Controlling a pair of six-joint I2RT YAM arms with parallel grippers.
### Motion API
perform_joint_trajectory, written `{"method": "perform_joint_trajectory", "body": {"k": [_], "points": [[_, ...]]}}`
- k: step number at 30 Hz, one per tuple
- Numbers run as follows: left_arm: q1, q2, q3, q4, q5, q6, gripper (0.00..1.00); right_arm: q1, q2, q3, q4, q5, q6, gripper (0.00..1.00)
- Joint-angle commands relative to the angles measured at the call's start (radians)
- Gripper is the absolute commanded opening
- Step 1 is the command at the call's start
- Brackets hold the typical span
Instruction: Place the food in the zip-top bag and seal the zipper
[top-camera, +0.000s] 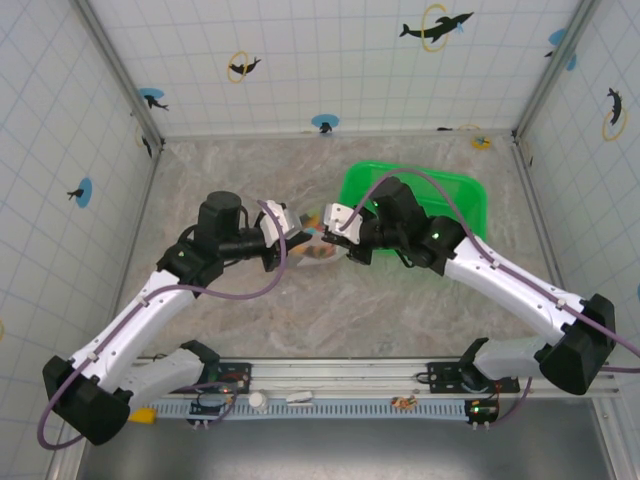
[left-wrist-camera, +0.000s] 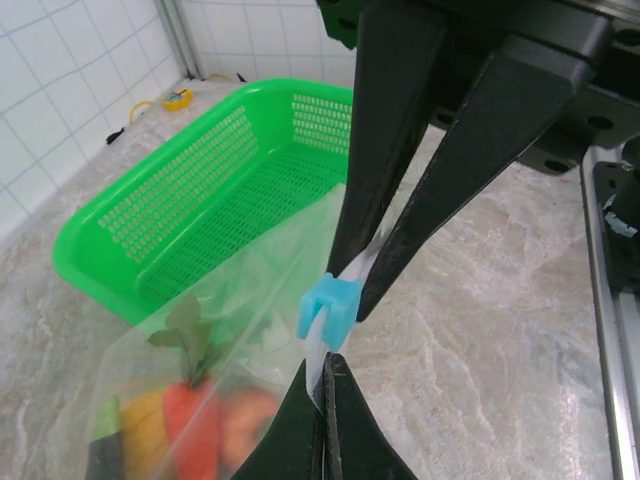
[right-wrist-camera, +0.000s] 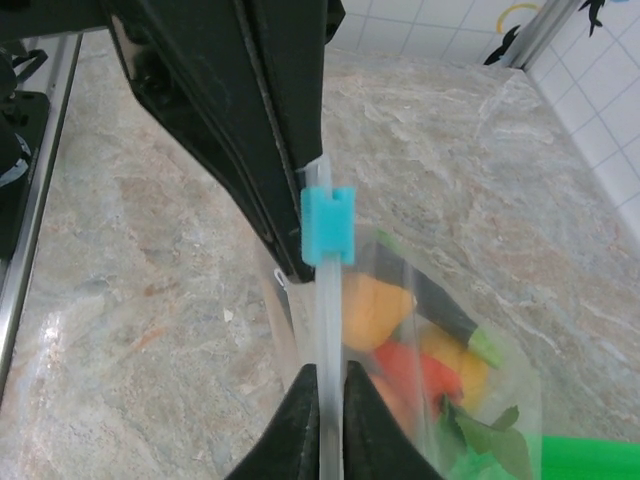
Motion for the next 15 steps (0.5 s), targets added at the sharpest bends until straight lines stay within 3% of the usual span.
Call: {"method": "perform_joint_trajectory", "body": {"k": [1,4,15], "points": [[-0.002,-0.023,-0.001,-0.002,-0.012,0.048,0.00,-0.009,0.009,0.064,0.001,-0.090,0.020,0.19],[-0.002,-0.022,-0.003,-0.001,-0.017,0.054,0.00,-0.001,0.039,0.115,-0.030,-0.180,0.043,0.28],[-0.002,-0.028,-0.008,-0.004,-0.014,0.054,0.00,0.008,0.075,0.169,-0.014,-0.183,0.076,0.23]]}}
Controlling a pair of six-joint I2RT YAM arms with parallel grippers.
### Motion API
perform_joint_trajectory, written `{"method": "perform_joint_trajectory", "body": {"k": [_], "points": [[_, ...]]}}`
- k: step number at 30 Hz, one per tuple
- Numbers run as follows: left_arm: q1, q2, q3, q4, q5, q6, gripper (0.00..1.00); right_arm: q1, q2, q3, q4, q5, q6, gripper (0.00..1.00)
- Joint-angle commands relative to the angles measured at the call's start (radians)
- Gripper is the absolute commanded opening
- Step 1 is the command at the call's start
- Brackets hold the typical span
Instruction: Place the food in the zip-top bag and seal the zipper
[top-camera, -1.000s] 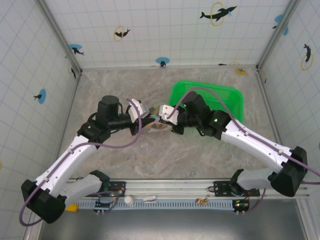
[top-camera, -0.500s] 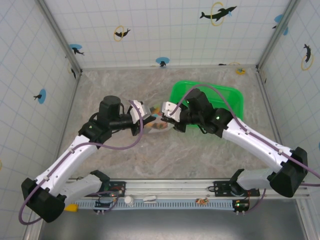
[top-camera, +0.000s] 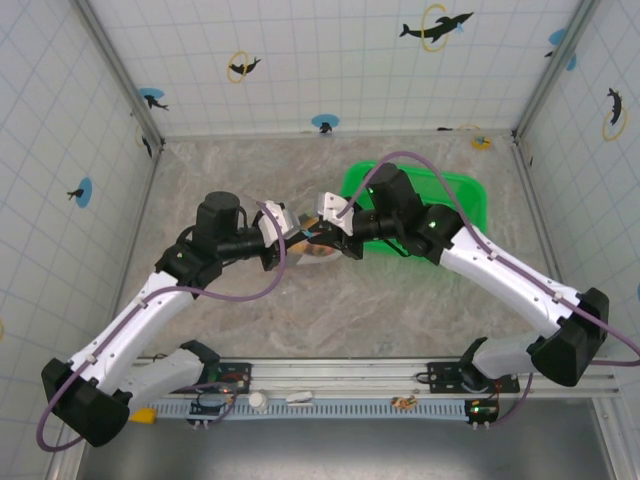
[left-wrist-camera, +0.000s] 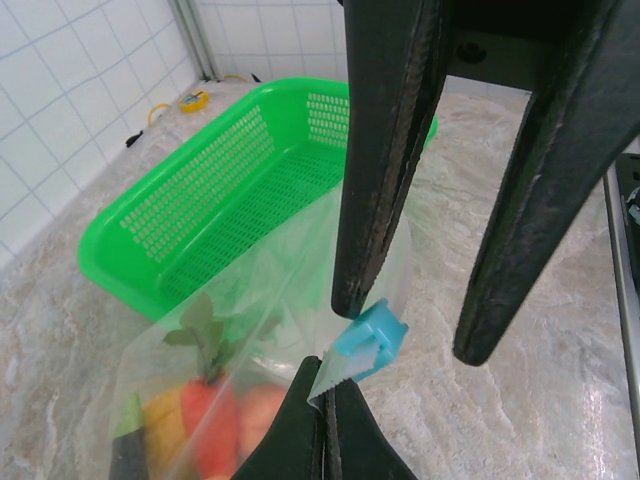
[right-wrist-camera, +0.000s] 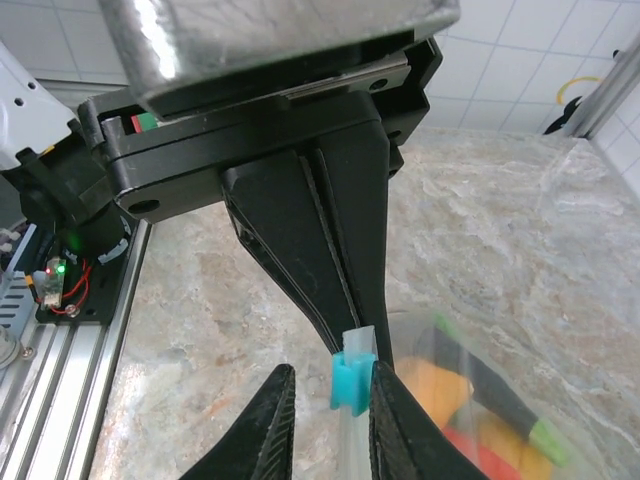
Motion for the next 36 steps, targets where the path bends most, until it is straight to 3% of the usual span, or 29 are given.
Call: {"method": "perform_joint_trajectory", "body": {"k": [1,12,21,23,26,36], "points": [[-0.002,-0.018,-0.009,-0.005,0.008,0.031,0.00,-0.002,0.015,0.037,0.016,-0.007,0.015,0.22],[-0.004,-0.021,-0.003,-0.004,0.022,0.024,0.00,-0.007,0.019,0.028,0.059,0.051,0.020,0.18],[-0.010,-0.023,-0.007,-0.009,0.013,0.024,0.00,-0.011,0.027,0.032,0.054,0.053,0.018,0.00],[-0.010,-0.025,-0.006,-0.008,0.004,0.022,0.15,-0.011,0.024,0.030,0.053,0.046,0.018,0.00],[-0.010,-0.022,0.003,-0.009,0.001,0.019,0.26,-0.011,0.021,0.029,0.051,0.030,0.020,0.00],[-0.020,-0.001,0.036,-0.008,0.008,0.027,0.21,-0.012,0.021,0.028,0.042,0.003,0.018,0.00]]}}
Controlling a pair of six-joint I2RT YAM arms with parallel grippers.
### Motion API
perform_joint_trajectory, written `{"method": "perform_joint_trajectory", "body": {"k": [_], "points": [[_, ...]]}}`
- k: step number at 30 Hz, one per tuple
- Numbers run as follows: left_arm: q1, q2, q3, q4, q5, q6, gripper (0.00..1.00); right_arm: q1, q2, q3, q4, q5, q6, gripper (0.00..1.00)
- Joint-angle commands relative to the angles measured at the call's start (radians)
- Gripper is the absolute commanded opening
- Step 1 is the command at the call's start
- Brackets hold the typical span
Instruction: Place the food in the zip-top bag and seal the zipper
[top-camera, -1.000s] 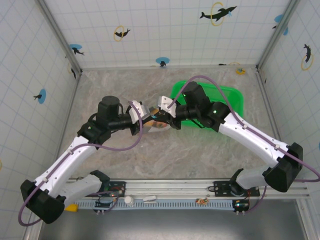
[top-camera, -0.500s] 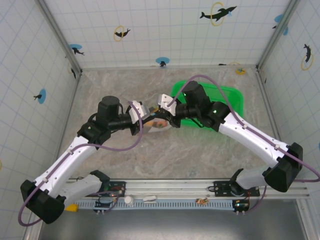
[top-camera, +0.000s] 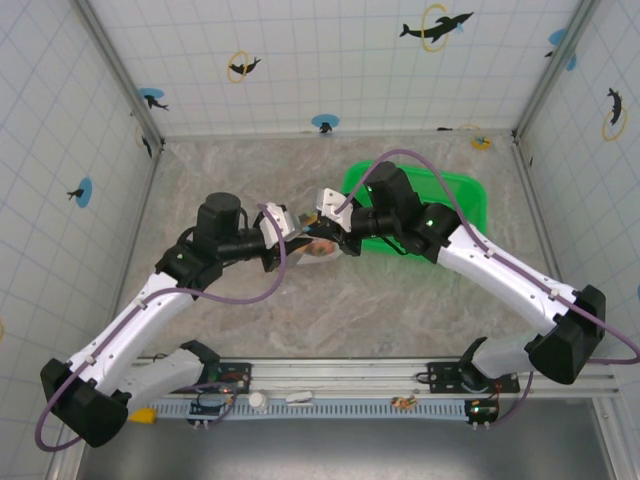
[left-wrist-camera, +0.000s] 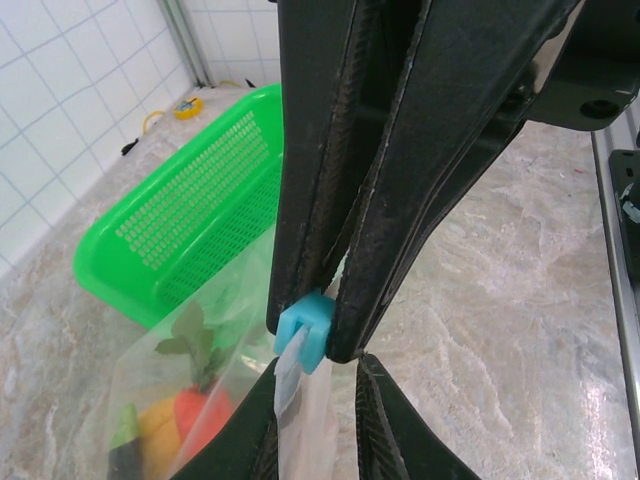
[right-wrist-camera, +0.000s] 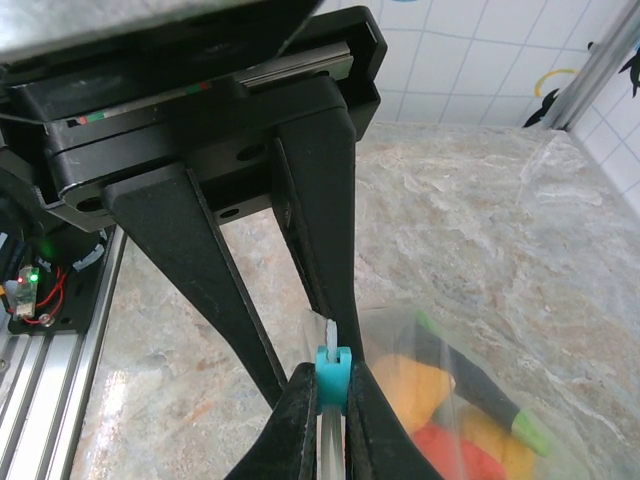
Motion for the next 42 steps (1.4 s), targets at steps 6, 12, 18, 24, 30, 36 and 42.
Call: {"method": "perform_joint_trajectory", "body": {"k": [6,12,18,24,30,36,42], "points": [[-0.008,0.005,0.042,-0.007,0.010,0.015,0.17,-0.006,0.008,0.022,0.010,-0.020,-0.003,0.00],[-0.007,0.003,0.047,-0.011,0.016,0.021,0.00,-0.005,0.010,0.019,0.010,-0.017,-0.003,0.00],[-0.007,-0.007,0.040,-0.016,0.004,0.023,0.00,-0.009,-0.004,-0.009,0.012,0.043,-0.007,0.00],[-0.007,-0.051,0.013,-0.004,-0.041,-0.007,0.00,-0.025,-0.046,-0.086,0.033,0.129,-0.011,0.00],[-0.008,-0.097,-0.025,0.039,-0.085,-0.043,0.00,-0.043,-0.073,-0.140,0.055,0.152,-0.008,0.00],[-0.007,-0.133,-0.046,0.076,-0.152,-0.069,0.00,-0.060,-0.082,-0.167,0.070,0.167,-0.004,0.00],[-0.007,-0.180,-0.068,0.189,-0.300,-0.092,0.00,-0.084,-0.107,-0.220,0.113,0.225,0.002,0.00]]}}
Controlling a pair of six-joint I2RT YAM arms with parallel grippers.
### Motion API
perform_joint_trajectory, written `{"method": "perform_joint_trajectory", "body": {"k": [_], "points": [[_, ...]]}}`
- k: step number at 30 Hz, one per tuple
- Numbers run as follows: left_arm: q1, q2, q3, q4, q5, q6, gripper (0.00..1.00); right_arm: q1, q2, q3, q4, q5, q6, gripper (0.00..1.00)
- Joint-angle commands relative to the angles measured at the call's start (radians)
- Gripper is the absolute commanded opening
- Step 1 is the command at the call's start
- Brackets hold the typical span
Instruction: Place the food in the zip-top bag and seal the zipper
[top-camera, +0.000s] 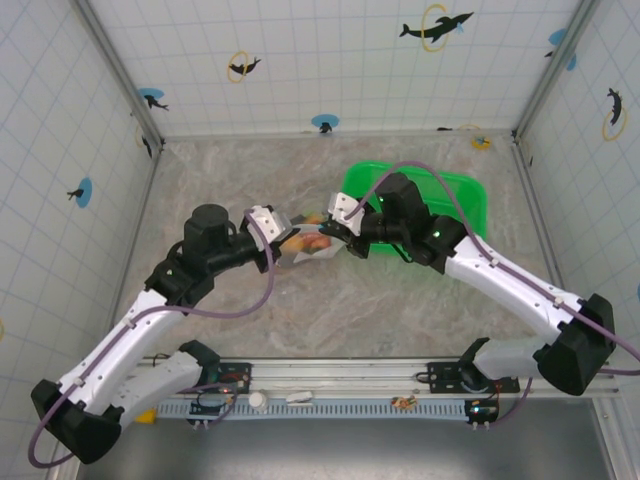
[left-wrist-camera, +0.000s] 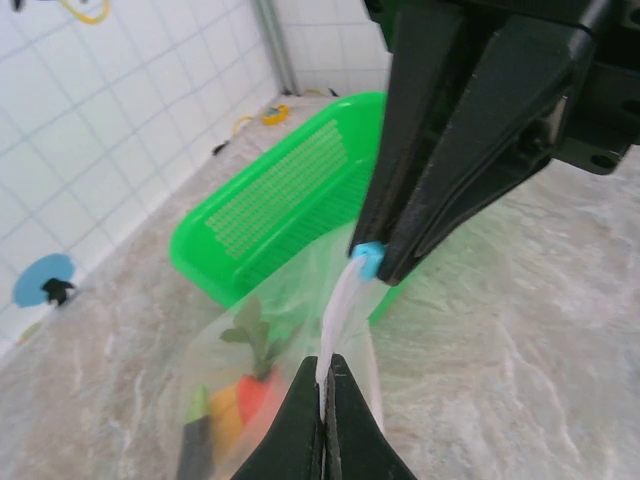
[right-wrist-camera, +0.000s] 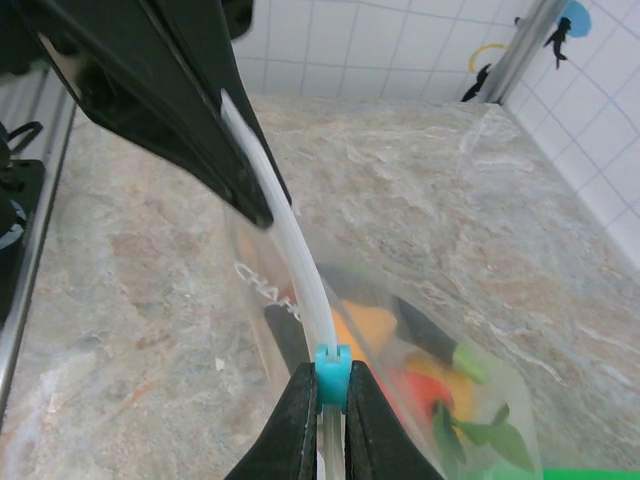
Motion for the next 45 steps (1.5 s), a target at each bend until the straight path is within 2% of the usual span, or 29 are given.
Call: {"method": "perform_joint_trajectory", "body": {"k": [1,11,18,29,32,33,35,37,41,45], "points": [[0.003,-0.057,-0.002,0.130,-0.120,-0.027,0.00,-0.043,-0.035,-0.050,-0.010,0.116,0.007,0.00],[0.004,-0.115,-0.033,0.232,-0.346,-0.036,0.00,-0.121,-0.083,-0.139,0.020,0.189,0.066,0.00],[0.005,-0.112,-0.016,0.245,-0.453,-0.034,0.00,-0.197,-0.116,-0.210,0.047,0.228,0.127,0.00],[0.005,-0.115,-0.007,0.278,-0.590,-0.027,0.00,-0.245,-0.144,-0.262,0.046,0.350,0.163,0.00],[0.004,-0.096,0.012,0.259,-0.623,-0.032,0.00,-0.259,-0.142,-0.261,0.047,0.348,0.184,0.00],[0.004,-0.090,0.018,0.256,-0.632,-0.036,0.00,-0.259,-0.140,-0.254,0.050,0.335,0.190,0.05],[0.005,-0.080,0.027,0.255,-0.630,-0.048,0.00,-0.260,-0.139,-0.234,0.073,0.300,0.238,0.26],[0.005,-0.067,0.040,0.257,-0.622,-0.063,0.00,-0.260,-0.141,-0.208,0.105,0.232,0.268,0.39],[0.018,-0.014,0.094,0.262,-0.638,-0.062,0.00,-0.260,-0.123,-0.124,0.145,0.142,0.332,0.46],[0.077,0.041,0.127,0.314,-0.566,-0.042,0.00,-0.260,-0.121,-0.077,0.176,0.152,0.368,0.51]]}}
